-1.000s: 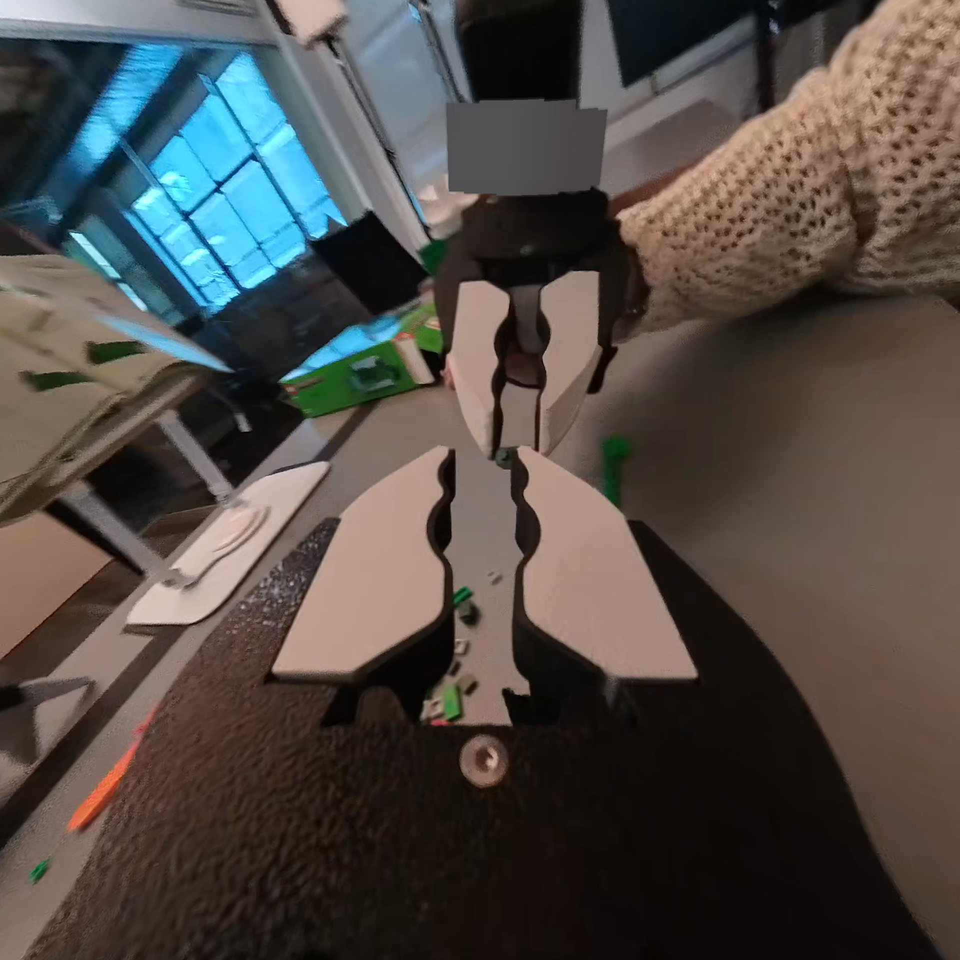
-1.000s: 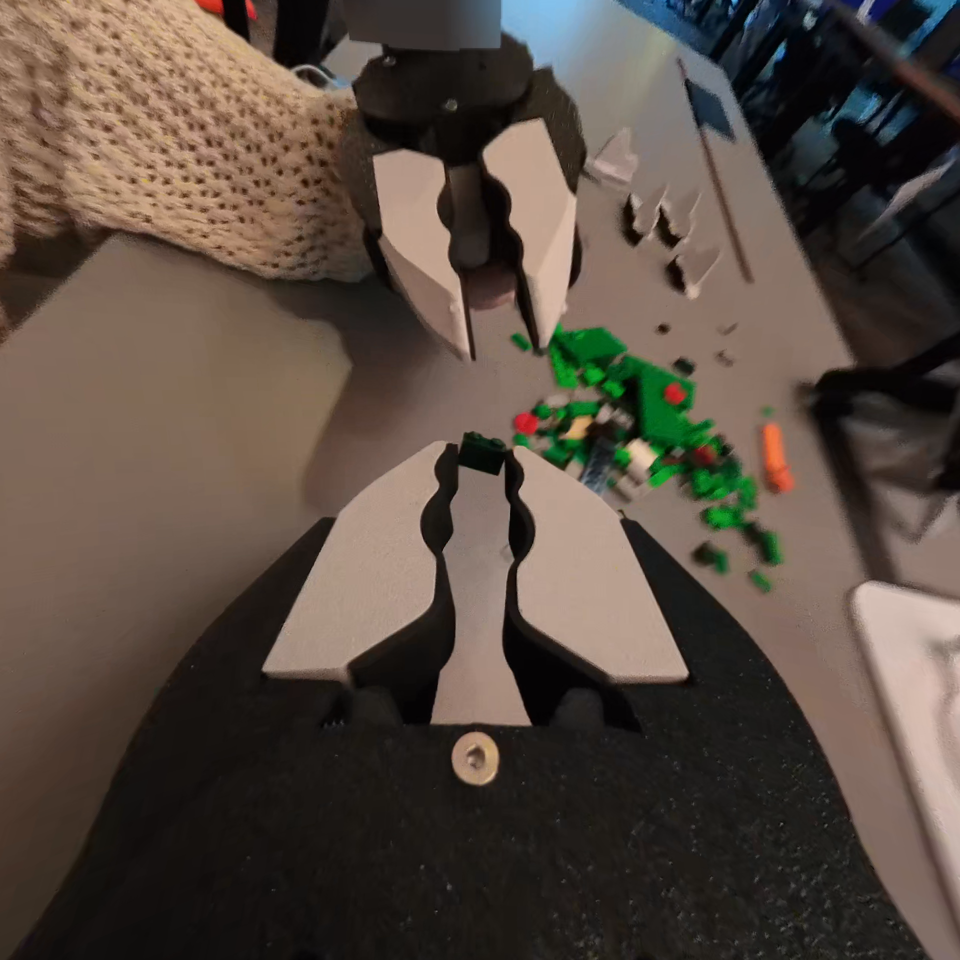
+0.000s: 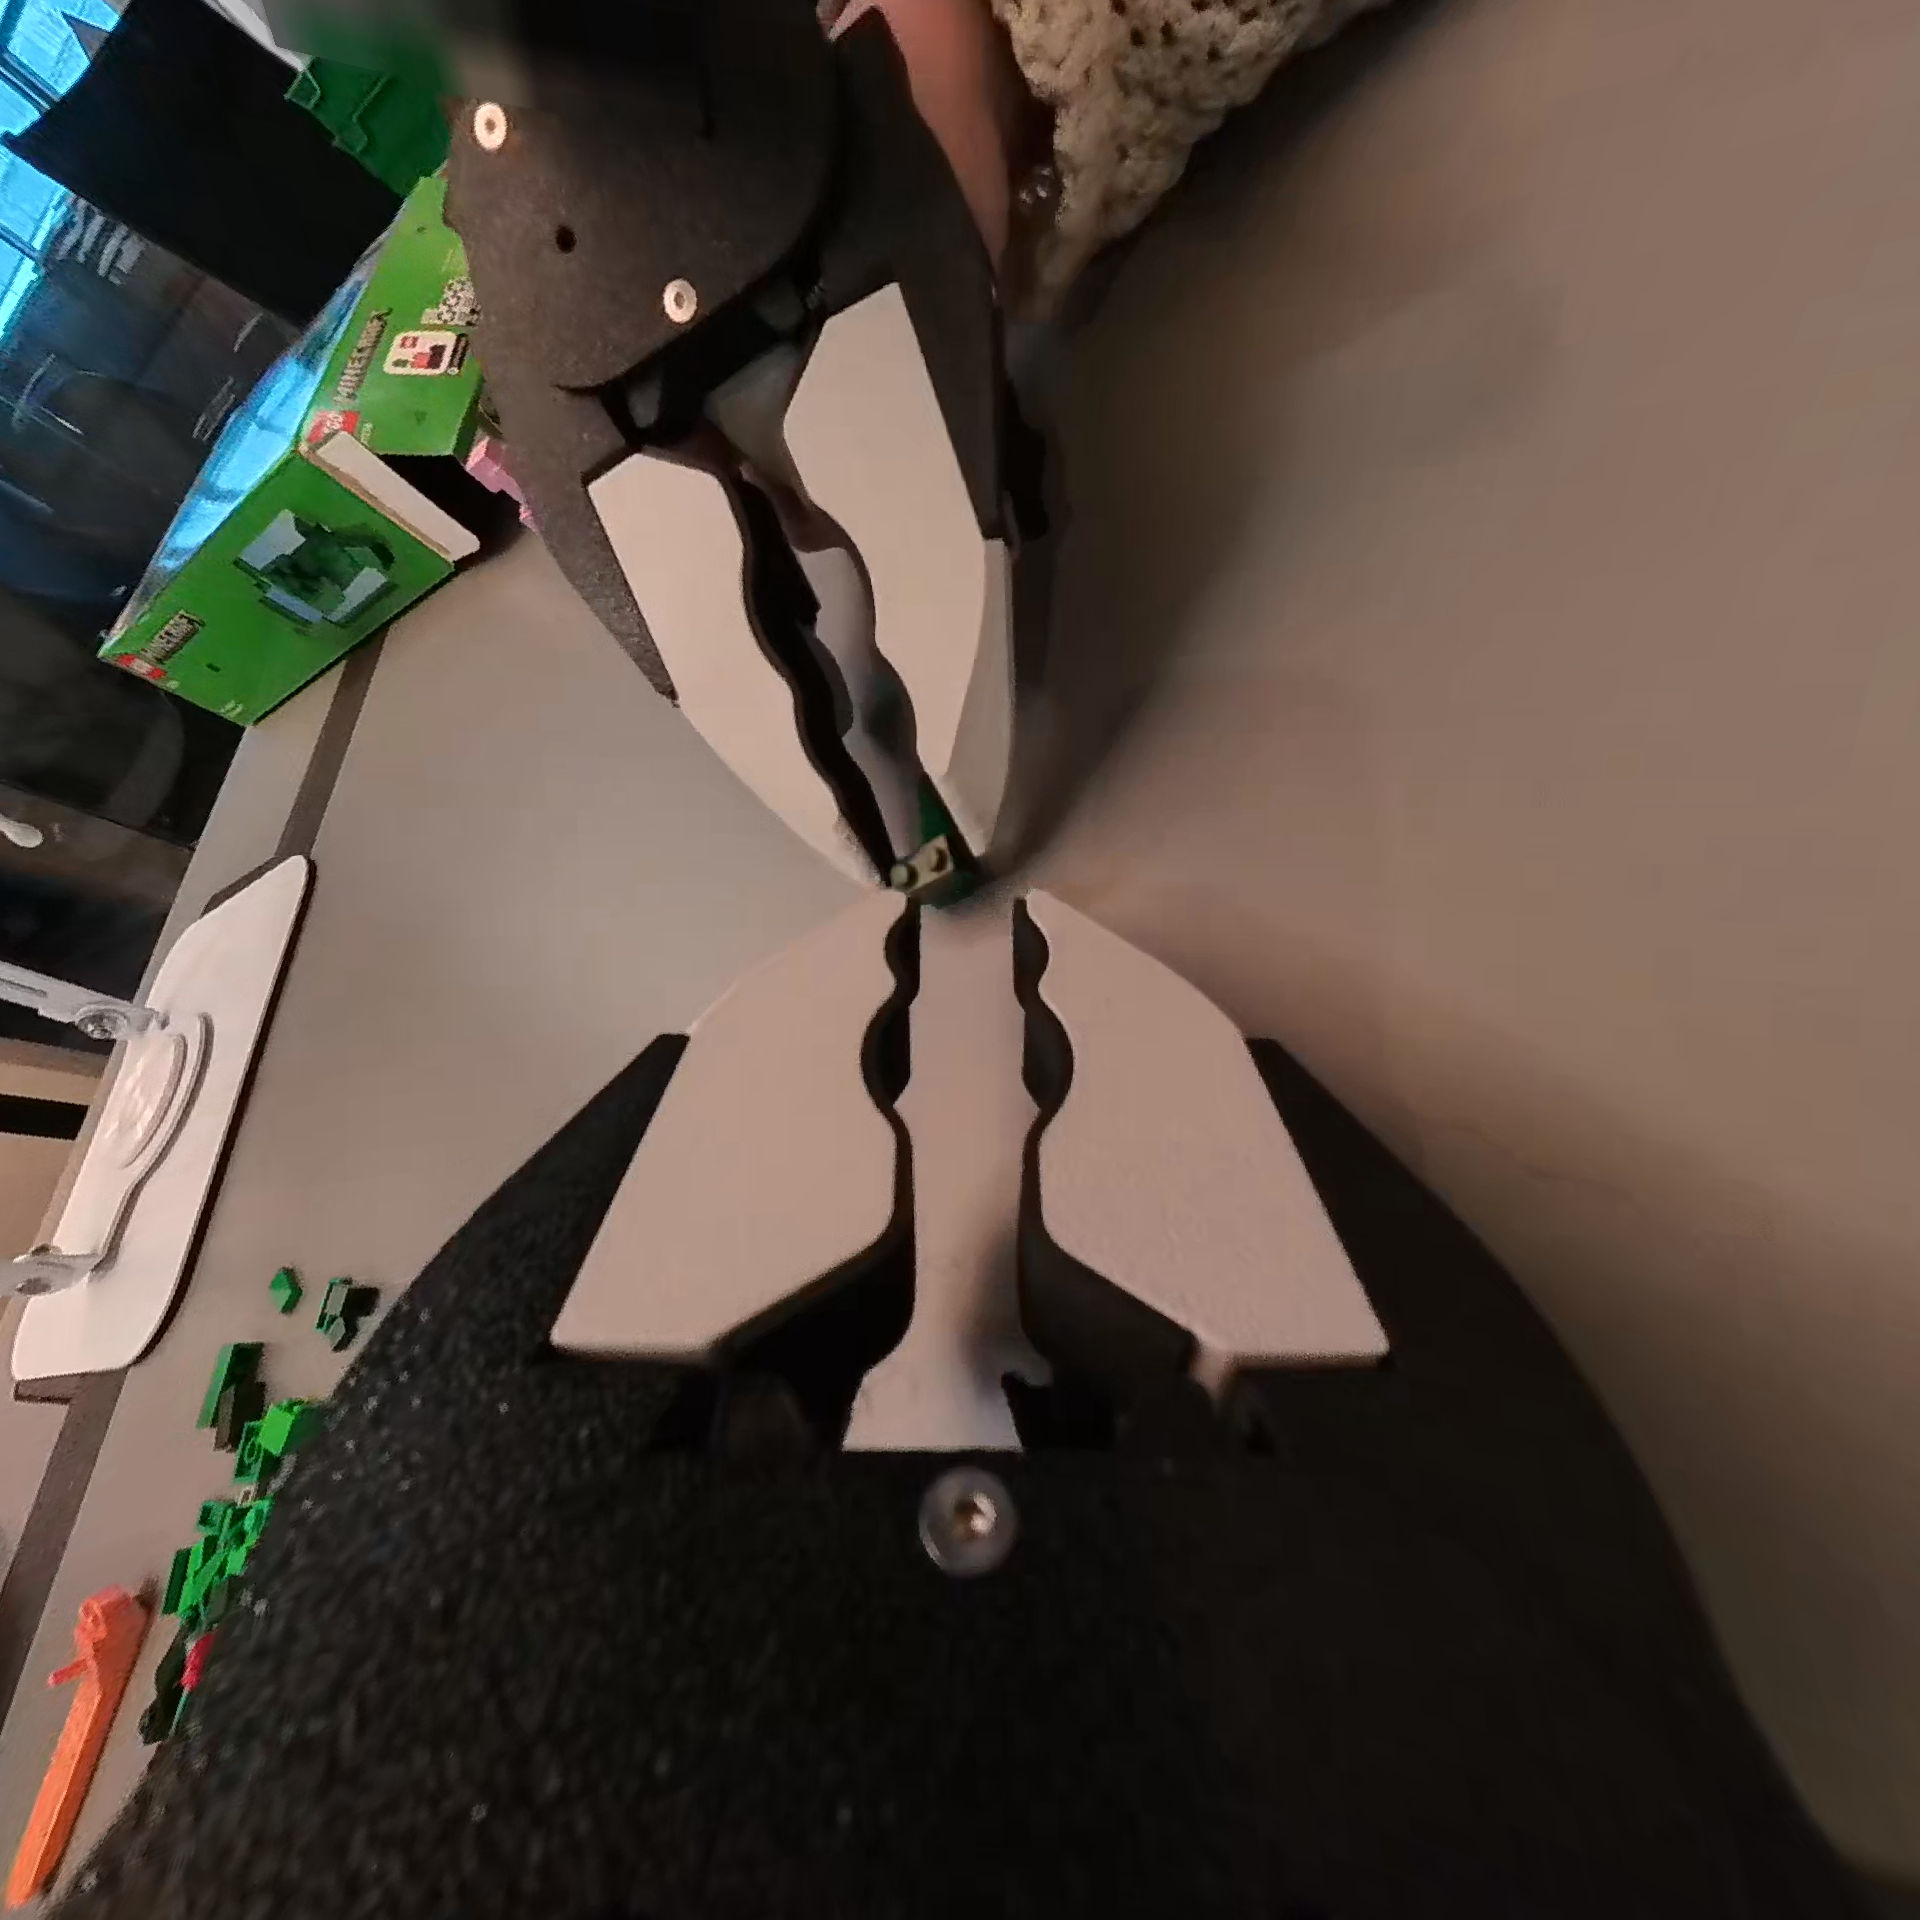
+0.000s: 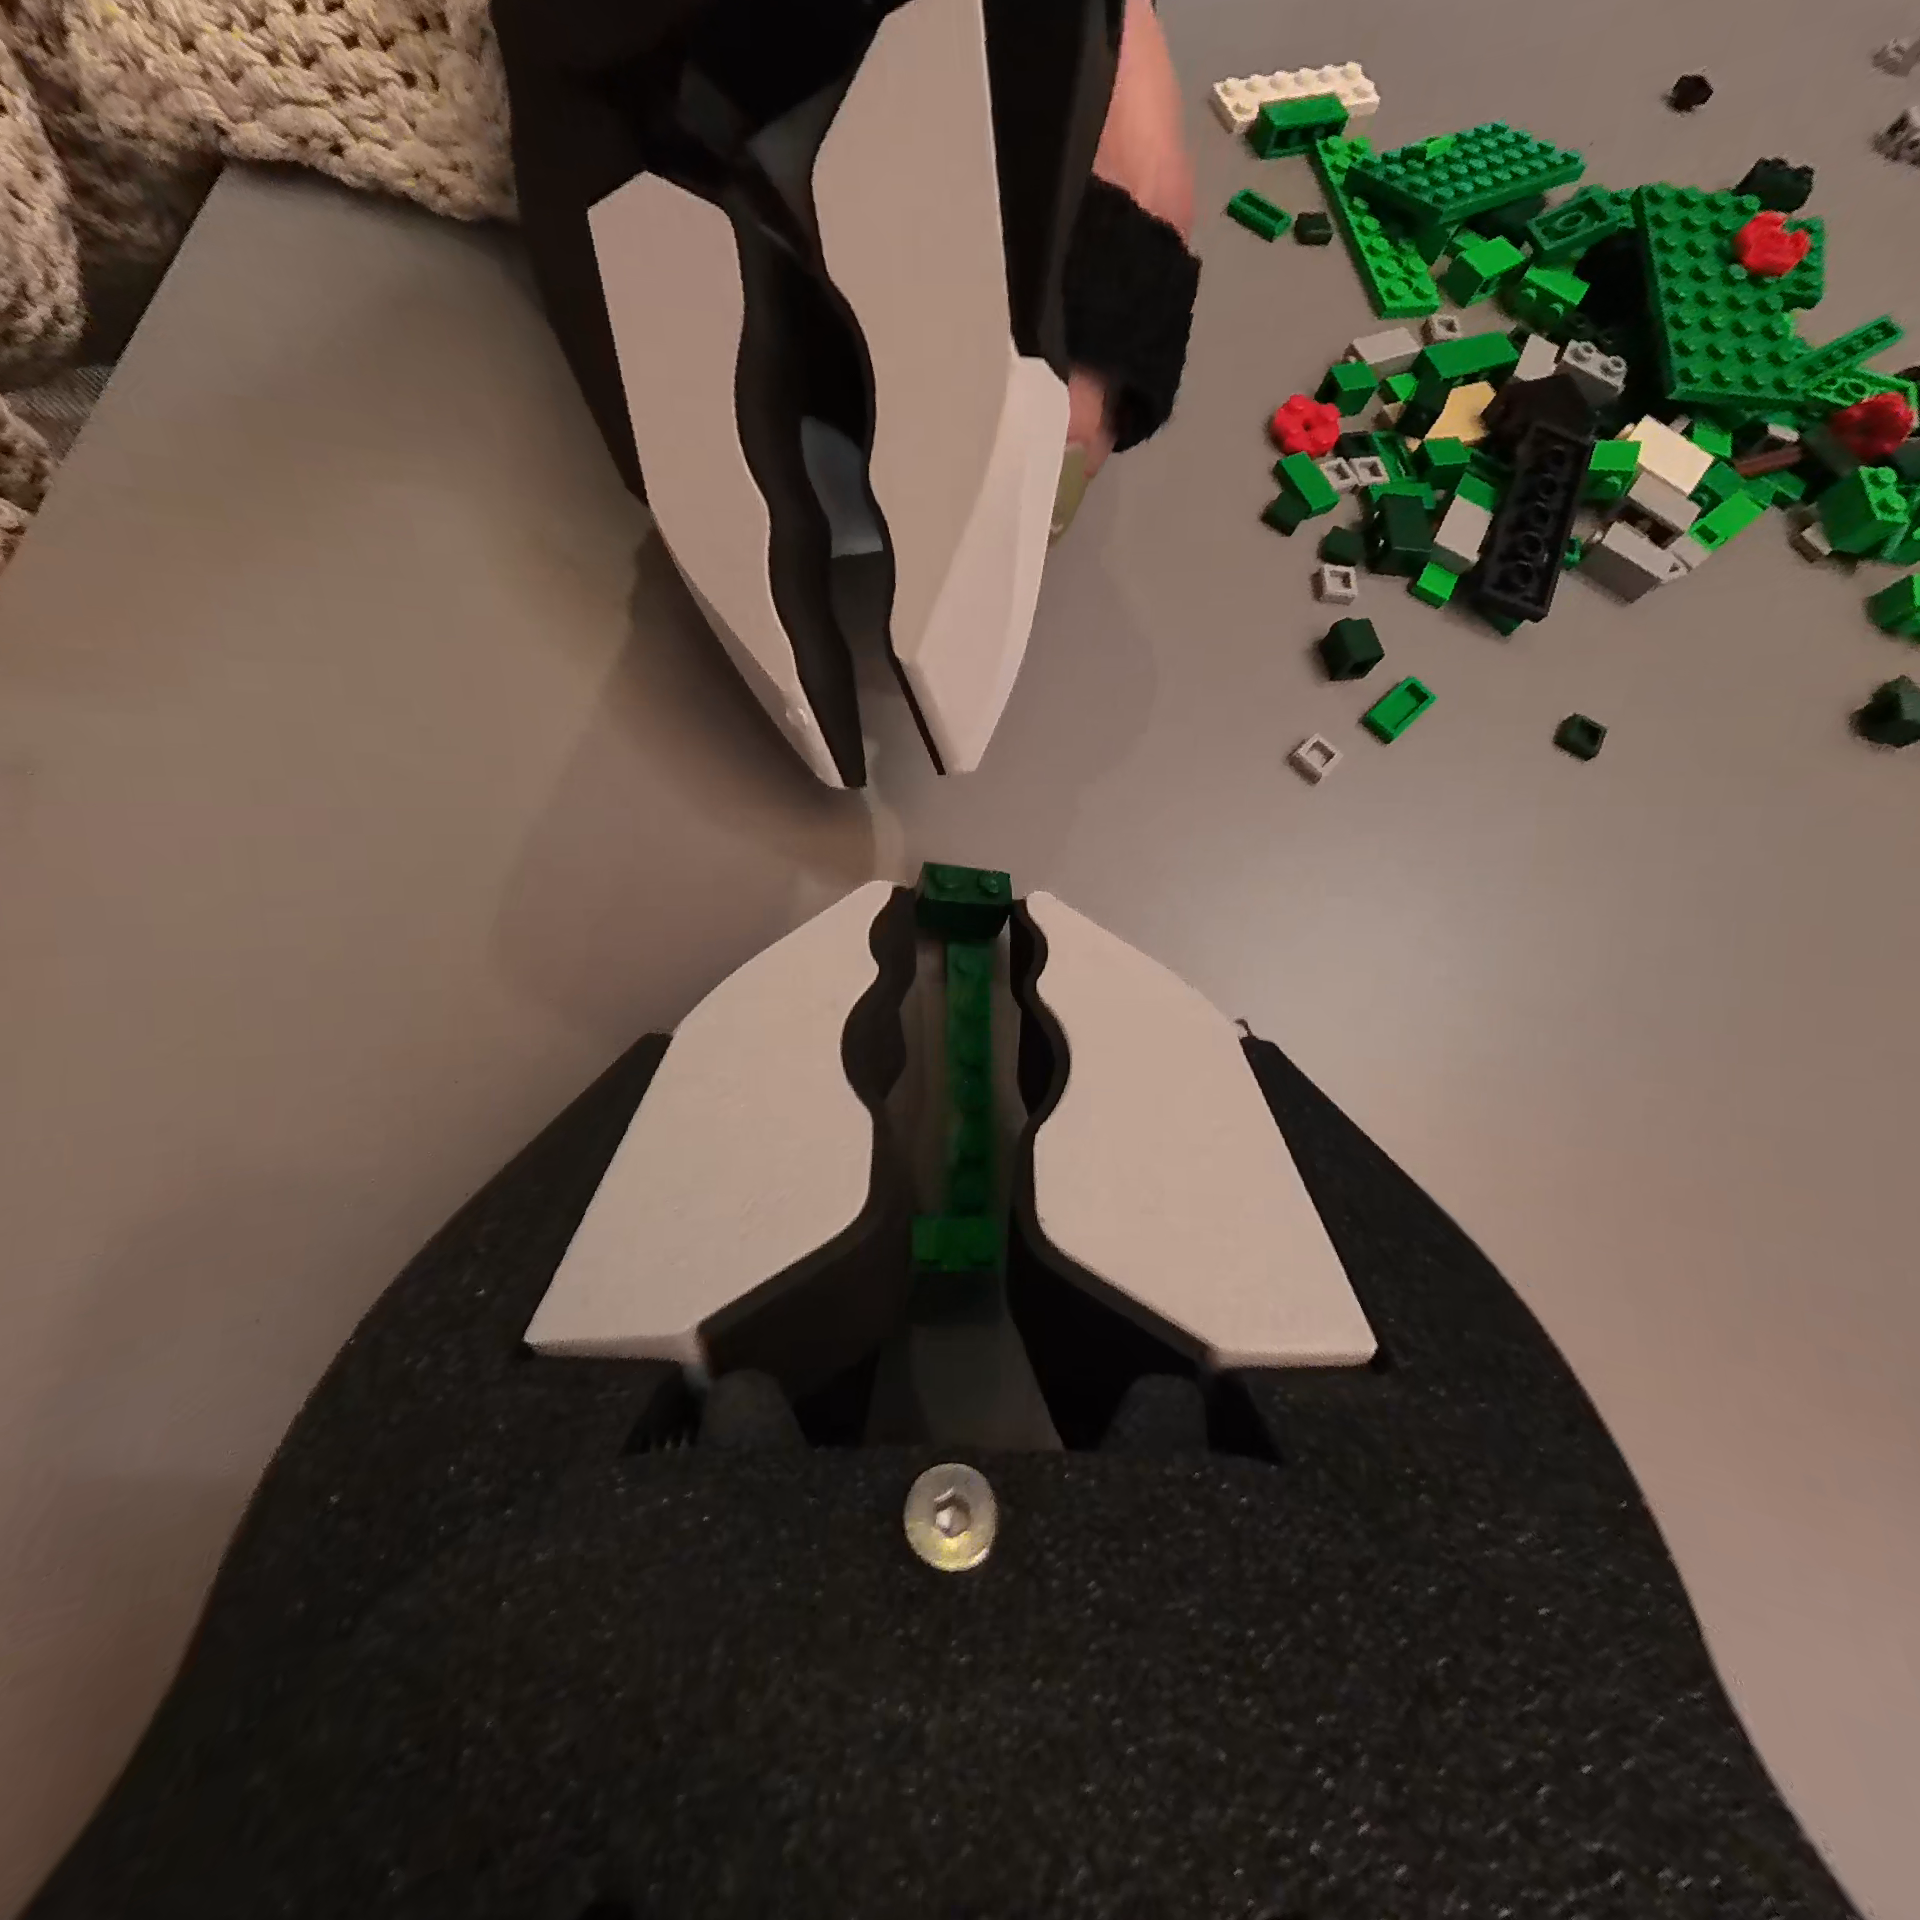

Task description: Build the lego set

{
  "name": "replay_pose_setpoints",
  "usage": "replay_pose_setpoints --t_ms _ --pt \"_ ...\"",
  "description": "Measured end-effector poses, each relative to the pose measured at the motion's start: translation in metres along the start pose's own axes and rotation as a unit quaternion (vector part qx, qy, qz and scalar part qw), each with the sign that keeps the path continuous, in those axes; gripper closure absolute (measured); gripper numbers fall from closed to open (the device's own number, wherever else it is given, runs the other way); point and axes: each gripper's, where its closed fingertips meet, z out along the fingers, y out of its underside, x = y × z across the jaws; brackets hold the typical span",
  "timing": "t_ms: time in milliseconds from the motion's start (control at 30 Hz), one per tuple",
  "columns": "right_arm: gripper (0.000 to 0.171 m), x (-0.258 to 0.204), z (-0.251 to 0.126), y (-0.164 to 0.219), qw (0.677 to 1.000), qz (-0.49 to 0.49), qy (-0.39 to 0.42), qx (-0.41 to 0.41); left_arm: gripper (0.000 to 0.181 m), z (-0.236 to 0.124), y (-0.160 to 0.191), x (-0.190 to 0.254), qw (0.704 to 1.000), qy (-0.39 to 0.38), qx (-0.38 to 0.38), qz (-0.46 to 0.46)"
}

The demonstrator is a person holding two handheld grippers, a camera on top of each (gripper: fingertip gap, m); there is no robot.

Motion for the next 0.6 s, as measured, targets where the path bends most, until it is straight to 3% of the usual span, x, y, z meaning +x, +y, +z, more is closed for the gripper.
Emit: replay_pose_setpoints --t_ms 33,600 --pt "0.154 -0.0004 -0.0008 0.0011 1.000 0.005 -0.004 -0.001 0.166 0.0005 -0.0004 0.0008 1.000 0.001 0.000 0.001" --pt "0.155 -0.0025 -0.0025 0.0041 0.999 0.035 0.013 -0.011 0.167 0.0055 -0.0067 -0.0039 1.000 -0.023 0.007 0.012"
